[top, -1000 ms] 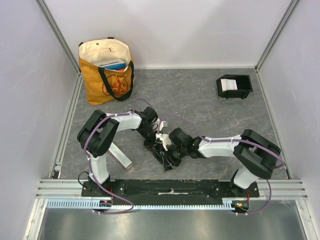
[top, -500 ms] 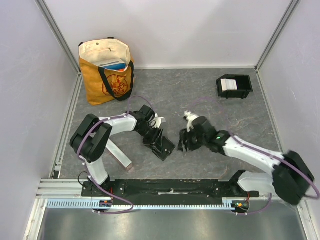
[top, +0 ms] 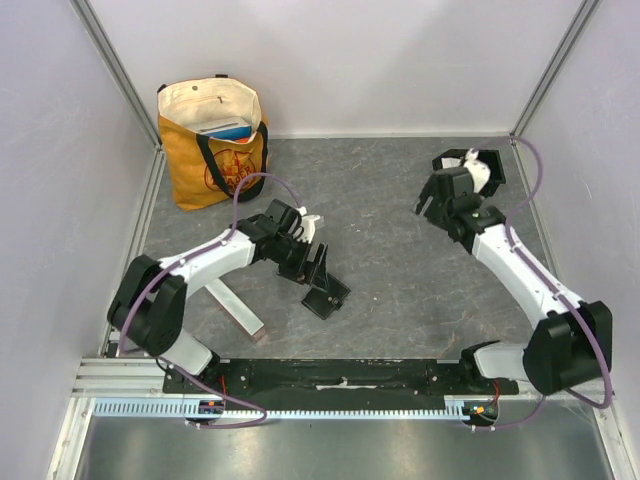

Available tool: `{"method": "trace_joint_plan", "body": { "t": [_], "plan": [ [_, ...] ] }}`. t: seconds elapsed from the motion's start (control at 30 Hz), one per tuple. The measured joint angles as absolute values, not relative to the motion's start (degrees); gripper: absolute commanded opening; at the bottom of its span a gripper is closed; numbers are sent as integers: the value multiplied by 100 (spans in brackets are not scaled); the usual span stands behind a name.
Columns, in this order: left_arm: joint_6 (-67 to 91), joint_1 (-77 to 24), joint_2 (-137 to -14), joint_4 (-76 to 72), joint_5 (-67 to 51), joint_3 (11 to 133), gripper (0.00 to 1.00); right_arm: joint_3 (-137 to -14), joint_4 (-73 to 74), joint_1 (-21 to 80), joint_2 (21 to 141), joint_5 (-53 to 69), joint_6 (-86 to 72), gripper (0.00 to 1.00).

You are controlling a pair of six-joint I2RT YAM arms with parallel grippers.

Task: Put the credit cards into the card holder
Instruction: Open the card holder at the center of the board, then move the storage box to the center of the board.

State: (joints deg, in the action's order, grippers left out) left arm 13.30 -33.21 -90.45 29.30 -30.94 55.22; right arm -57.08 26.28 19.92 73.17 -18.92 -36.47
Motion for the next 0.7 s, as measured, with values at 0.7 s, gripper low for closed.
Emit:
{"method": "trace_joint_plan", "body": {
  "t": [0.7],
  "plan": [
    [1330,-3310,-7000,2851,-1881,5092,95,-8781,2899,-779,10357,-2051,-4569,82]
  ]
}}
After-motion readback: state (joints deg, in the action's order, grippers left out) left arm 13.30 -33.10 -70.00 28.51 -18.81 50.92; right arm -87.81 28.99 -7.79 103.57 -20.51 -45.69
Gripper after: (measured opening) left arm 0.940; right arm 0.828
